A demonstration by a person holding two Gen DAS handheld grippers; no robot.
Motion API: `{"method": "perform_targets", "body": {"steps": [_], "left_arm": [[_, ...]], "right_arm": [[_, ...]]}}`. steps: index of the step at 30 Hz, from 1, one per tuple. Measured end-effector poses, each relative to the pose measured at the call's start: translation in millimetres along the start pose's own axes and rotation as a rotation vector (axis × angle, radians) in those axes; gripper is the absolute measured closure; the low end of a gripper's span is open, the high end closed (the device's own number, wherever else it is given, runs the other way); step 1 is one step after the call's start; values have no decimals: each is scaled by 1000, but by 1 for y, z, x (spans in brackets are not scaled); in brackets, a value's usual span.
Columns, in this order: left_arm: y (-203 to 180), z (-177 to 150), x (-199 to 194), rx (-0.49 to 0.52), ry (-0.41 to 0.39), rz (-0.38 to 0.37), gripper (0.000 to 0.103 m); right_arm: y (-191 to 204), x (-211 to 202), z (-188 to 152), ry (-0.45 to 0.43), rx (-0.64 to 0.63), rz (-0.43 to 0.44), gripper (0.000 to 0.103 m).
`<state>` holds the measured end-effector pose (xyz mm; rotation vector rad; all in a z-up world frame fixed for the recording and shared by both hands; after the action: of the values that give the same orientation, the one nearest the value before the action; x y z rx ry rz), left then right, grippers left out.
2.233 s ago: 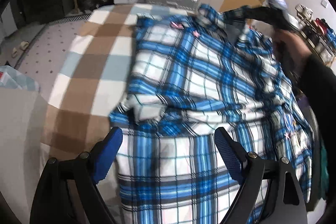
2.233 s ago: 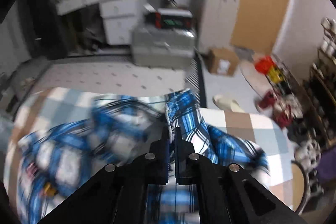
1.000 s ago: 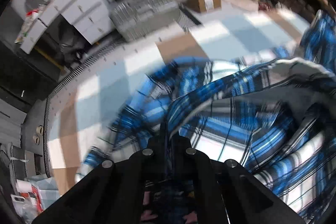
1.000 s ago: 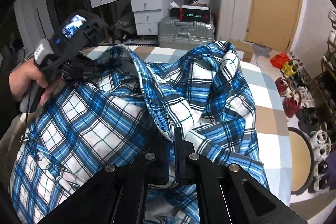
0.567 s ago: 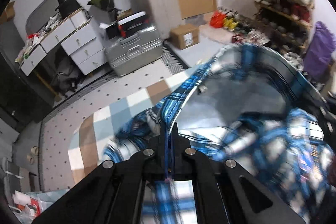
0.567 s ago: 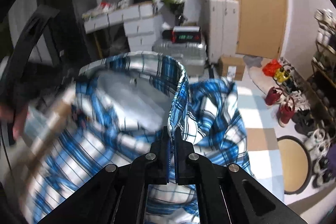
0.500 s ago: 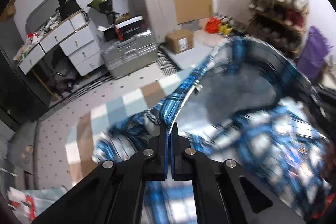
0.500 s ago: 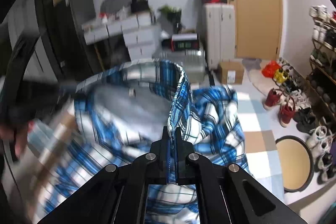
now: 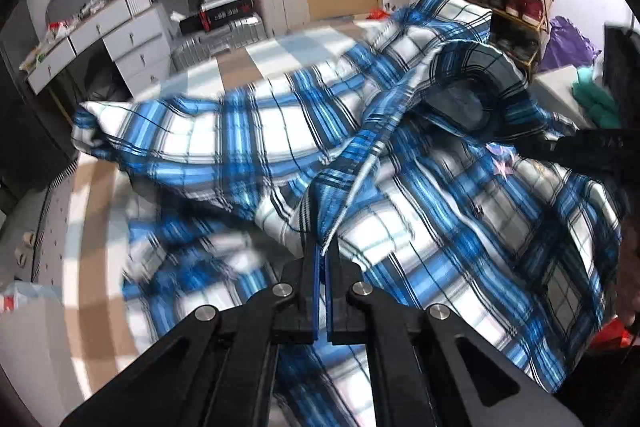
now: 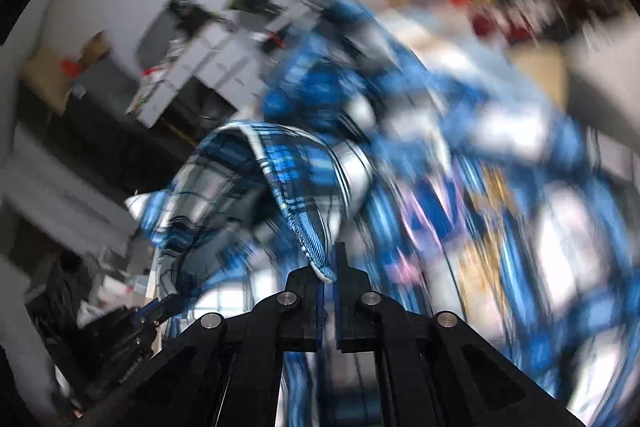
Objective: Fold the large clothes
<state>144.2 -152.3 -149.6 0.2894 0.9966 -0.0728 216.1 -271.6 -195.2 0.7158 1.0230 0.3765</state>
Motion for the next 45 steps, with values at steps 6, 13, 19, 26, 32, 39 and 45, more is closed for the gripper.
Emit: {"method": "perform_targets", "body": {"steps": [6, 13, 19, 26, 32, 39, 45], "left_arm": [[-9, -1, 5, 6, 18, -10, 103], [-9, -18, 9, 24, 58, 12, 103], [-1, -17, 8, -30, 63, -21, 103], [-3, -23, 8, -75, 64, -39, 103], [-2, -25, 14, -120, 90, -58, 103], [1, -30, 13, -127, 99, -62, 103], [4, -29, 15, -146, 110, -77, 103]], "right_arm": [[-11, -12, -18, 61, -12, -21, 70], [37, -75, 46, -146, -171, 58, 21], [39, -11, 64, 34, -55, 86, 14], [19, 37, 43, 122, 105, 115, 90], [81, 40, 60, 60, 159, 475, 96], [18, 62, 14, 125, 227, 381, 98], [0, 27, -3, 127, 36, 199, 94]]}}
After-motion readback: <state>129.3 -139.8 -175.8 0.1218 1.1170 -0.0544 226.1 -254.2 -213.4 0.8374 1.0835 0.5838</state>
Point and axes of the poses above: each gripper's, at about its wrist camera, not at the fingertips, and x roughly the way its jaws point, y to its left, z to its top, the point moved 8 cm from there along x, roughly the way its jaws point, and after that the axes turned 8 degrees about z, right-handed, at the moved point
